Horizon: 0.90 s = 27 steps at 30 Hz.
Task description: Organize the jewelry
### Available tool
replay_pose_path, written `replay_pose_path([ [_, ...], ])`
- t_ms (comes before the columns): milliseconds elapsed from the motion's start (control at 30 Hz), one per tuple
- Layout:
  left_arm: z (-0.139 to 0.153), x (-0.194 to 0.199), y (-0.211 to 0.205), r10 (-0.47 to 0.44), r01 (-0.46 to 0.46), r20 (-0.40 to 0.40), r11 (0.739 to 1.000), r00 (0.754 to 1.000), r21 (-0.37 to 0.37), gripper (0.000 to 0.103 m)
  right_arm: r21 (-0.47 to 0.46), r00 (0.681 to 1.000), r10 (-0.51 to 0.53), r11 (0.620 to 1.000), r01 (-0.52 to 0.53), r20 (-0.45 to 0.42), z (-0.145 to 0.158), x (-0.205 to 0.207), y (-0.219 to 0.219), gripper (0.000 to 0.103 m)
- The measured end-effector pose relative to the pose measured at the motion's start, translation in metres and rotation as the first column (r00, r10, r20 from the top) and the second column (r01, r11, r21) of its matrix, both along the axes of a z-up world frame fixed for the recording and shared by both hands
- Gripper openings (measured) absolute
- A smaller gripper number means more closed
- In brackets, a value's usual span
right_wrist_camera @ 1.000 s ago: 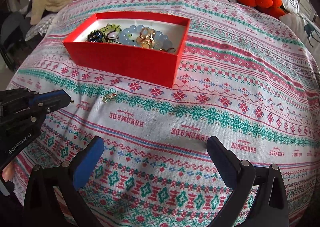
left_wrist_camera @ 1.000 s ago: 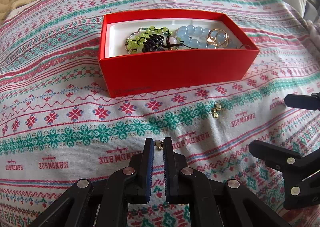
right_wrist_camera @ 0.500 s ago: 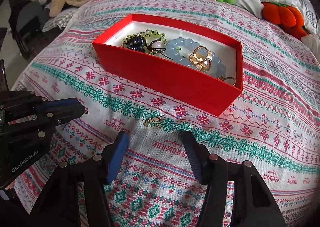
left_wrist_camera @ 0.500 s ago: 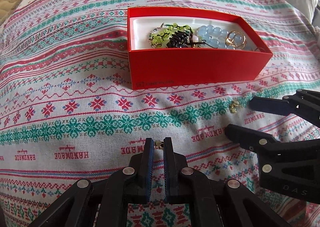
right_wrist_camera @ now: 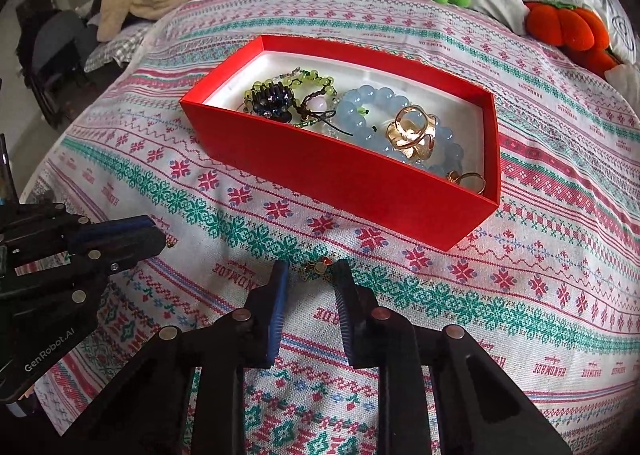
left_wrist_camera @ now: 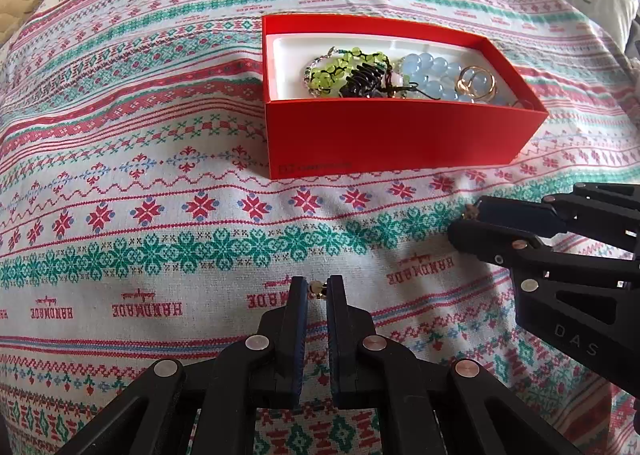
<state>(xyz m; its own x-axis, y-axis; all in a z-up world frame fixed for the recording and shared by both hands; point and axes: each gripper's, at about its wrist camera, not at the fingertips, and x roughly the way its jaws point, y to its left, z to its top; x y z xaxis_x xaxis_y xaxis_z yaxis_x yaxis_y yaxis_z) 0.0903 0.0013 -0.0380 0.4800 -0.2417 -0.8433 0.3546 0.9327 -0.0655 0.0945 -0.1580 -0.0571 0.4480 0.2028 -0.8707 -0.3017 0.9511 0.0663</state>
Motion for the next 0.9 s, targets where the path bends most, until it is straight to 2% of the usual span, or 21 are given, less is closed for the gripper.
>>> replay_pose_path([
  [233,0.0,0.001,0.001,-0.001,0.001,-0.001,1.0,1.0,-0.001,0.004,0.005,1.0,-0.013,1.0,0.013,-0.011,0.002,0.0,-0.002,0.012],
  [533,0.001,0.003,0.0,0.005,-0.005,-0.002,1.0,1.0,-0.007,0.004,0.014,1.0,-0.017,1.0,0.017,-0.014,0.005,-0.004,-0.005,0.006],
  [900,0.003,0.005,-0.001,0.013,-0.013,0.0,1.0,1.0,-0.012,0.004,0.085,0.999,-0.019,0.996,0.022,-0.028,0.022,-0.012,-0.016,0.001],
])
